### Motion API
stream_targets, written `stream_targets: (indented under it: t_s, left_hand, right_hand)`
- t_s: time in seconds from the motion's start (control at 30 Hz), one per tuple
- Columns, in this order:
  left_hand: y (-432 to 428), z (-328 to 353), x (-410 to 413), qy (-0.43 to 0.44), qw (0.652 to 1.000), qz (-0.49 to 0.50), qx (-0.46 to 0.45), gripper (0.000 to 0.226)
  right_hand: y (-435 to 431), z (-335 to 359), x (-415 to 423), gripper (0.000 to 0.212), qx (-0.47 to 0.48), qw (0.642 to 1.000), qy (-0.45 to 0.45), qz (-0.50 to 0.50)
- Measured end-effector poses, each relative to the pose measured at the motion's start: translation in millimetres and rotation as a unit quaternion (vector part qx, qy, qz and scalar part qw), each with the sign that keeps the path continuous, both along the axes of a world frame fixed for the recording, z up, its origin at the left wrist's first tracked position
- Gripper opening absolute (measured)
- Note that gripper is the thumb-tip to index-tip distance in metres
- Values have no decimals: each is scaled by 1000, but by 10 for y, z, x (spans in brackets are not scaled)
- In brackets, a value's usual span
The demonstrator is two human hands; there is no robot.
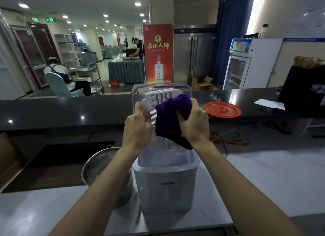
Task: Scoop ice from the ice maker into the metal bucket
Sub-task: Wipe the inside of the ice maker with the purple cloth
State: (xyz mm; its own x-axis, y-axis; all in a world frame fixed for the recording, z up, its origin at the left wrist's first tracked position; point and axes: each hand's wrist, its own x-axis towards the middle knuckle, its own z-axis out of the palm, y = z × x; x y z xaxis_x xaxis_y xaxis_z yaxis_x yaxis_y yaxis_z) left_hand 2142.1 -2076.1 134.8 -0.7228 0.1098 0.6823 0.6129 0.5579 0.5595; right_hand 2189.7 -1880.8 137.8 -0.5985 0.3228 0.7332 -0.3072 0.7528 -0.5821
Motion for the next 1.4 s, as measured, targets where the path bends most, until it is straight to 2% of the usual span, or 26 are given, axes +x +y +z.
stream_targets:
  t_s: [0.07,0.2,0.27,0.33,0.4,0.5,0.73,0.97,1.2,1.4]
  left_hand:
    - [-36,7,24,1,999,31,-43,13]
    - [-133,188,58,73,990,79,-92,49]
    - [-162,326,56,121,977,98,-147,61]
    - [-166,416,40,143,960,114,-214,61]
    - [-153,443,1,140,950,119,-252,51]
    - [-153,439,-58,123,957,104,-239,41]
    - [-150,372,-86,92,974,72,-196,46]
    - [-229,452,-129,55,975,94,-196,22]
    - [-513,524,-152,21,972,115,-204,14]
    - [-828,529,-143,1,971,136,-198,17]
  right_hand:
    - [9,6,-23,36,35,999,26,-7]
    - [-10,30,-48,38,92,995,50,5]
    - [-23,46,-65,39,105,993,55,11]
    - [-42,60,-84,39,106,992,65,18]
    - [-67,65,-96,40,106,991,73,30]
    - [-65,56,-104,43,103,991,67,51]
    - [-9,31,-120,45,89,992,28,90]
    - [-97,124,-180,41,96,992,14,86]
    - [-373,155,-305,42,92,991,-11,101]
    - [-695,152,-435,44,91,989,-22,111]
